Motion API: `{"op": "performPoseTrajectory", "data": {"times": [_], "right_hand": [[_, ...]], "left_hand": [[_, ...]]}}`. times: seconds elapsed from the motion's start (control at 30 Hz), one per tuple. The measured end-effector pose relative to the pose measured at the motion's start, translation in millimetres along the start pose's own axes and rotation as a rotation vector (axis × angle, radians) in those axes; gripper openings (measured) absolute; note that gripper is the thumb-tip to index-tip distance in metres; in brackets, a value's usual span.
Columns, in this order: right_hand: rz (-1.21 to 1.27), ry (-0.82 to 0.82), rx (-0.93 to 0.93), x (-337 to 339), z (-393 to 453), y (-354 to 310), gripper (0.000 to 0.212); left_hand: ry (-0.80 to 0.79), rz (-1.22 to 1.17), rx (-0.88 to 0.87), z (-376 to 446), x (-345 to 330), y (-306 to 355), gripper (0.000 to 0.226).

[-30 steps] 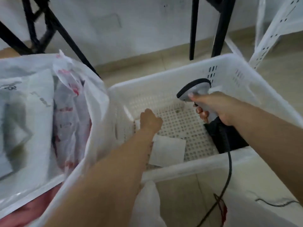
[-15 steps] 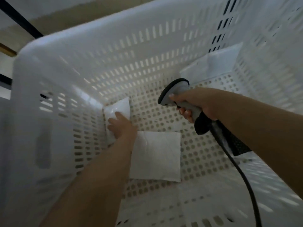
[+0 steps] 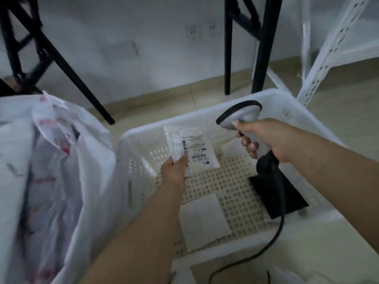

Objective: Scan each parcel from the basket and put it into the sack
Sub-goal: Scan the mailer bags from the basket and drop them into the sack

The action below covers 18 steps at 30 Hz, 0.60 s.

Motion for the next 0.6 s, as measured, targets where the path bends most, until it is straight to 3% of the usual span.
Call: {"op": "performPoseTrajectory", "data": {"times": [0.1, 0.33, 0.47, 0.6], "right_hand": [[-0.074, 0.036, 0.141, 22.5, -77.8, -40.9, 0.028], [-0.413, 0.133, 0.504, 44.5, -253.7, -104.1, 0.036], [-0.523, 0.151, 0.602, 40.5, -325.6, -115.3, 0.039], [-0.514, 0.199, 0.682, 37.0, -372.3, -121.7, 0.040]], "left_hand": [[-0.075, 0.037, -0.090, -47.1, -23.2, 54.0, 0.024], [-0.226, 0.126, -0.358, -164.6, -58.8, 189.5, 0.011], [-0.310, 0.118, -0.427, -223.1, -67.8, 242.3, 0.022], [-0.345, 0.125, -0.488, -269.4, -63.4, 275.5, 0.013]]}}
Point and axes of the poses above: each hand's wrist, its own z-axis towards the middle knuckle, its own x-axis out of the back of the hand, y = z × x, the point moved 6 cm from there along z, towards the middle knuckle, and after that the axes turned 14 degrees about -z, right-handed, at the moved point
